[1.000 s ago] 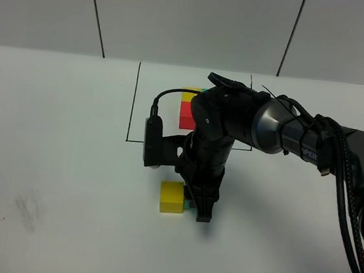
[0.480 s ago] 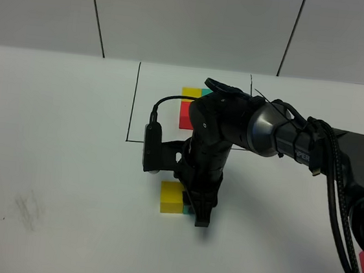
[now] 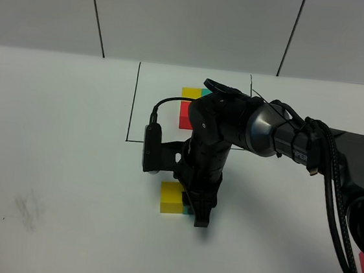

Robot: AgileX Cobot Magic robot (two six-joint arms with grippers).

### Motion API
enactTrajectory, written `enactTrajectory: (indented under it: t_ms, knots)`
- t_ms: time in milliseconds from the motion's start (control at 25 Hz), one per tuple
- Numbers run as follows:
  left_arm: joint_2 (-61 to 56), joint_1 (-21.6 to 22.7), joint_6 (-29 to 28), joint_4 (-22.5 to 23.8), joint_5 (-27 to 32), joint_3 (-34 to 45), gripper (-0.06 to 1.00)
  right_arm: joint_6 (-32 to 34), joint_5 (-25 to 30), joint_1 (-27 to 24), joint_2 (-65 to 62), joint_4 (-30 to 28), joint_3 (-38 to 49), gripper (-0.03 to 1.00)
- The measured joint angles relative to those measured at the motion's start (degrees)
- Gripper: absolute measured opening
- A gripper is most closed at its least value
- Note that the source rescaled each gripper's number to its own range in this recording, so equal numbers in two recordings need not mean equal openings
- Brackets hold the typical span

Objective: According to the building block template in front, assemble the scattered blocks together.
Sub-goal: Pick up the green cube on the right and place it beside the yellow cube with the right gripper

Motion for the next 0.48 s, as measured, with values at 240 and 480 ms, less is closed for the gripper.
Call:
enactTrajectory:
  t_ms: [240,480]
  knots:
    - [0.0,0.0,0.0,0.0,0.0,0.0,0.65,0.0,0.0,0.0,0.0,0.1,0.0,0.25]
    - [0.0,0.0,0.0,0.0,0.0,0.0,0.65,1.1,-0.1,0.0,0.4,1.7,-1.0,0.51]
